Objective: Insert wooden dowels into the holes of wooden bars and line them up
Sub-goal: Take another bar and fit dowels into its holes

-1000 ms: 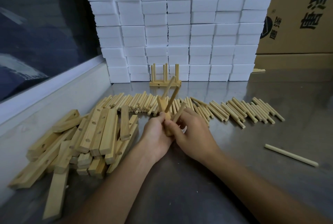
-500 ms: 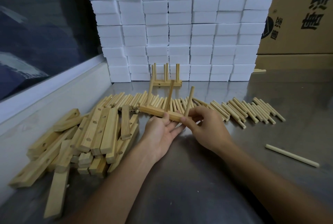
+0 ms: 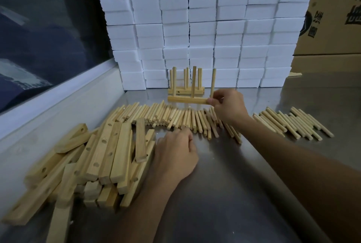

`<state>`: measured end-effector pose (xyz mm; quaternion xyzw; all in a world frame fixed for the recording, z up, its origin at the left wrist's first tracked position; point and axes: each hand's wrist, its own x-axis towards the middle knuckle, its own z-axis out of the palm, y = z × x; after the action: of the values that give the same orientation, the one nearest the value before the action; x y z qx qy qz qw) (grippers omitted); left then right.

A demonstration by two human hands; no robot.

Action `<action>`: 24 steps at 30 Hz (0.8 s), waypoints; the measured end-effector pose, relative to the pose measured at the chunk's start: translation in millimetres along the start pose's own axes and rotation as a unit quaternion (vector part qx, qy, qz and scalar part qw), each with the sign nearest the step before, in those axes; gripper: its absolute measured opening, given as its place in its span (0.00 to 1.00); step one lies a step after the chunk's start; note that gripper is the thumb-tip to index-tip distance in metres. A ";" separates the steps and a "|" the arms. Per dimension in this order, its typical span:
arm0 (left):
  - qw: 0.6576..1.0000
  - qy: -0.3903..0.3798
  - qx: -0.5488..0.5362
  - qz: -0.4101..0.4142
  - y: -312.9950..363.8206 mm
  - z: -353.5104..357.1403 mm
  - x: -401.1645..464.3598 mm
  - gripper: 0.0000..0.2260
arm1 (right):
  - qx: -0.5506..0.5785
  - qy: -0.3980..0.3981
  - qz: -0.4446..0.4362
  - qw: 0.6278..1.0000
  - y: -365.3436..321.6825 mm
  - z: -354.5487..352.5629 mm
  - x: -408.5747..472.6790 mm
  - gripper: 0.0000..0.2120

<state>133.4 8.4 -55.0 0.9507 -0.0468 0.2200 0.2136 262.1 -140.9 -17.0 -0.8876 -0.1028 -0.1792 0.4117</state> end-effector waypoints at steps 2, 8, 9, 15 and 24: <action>1.000 0.002 -0.015 -0.002 -0.3 0.0 2.2 0.02 | -0.008 -0.003 0.012 1.000 7.3 13.9 24.8 0.03; 0.999 0.002 -0.024 -0.024 2.3 0.9 3.3 0.04 | -0.057 -0.037 0.029 0.997 23.2 48.4 79.2 0.03; 0.999 0.004 -0.022 -0.027 2.8 0.8 3.2 0.04 | -0.071 -0.045 0.030 0.996 24.5 53.1 86.1 0.04; 0.999 0.003 -0.025 -0.043 3.8 -0.4 2.5 0.06 | -0.099 -0.061 0.047 0.992 30.2 67.8 113.6 0.06; 0.998 0.003 -0.026 -0.063 5.1 0.8 3.5 0.04 | -0.107 -0.026 0.068 0.992 26.7 80.0 127.1 0.08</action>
<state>136.0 3.5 -52.2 0.9452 0.0083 0.2082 0.2514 405.8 -92.1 -32.0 -0.9357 -0.0328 -0.1376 0.3232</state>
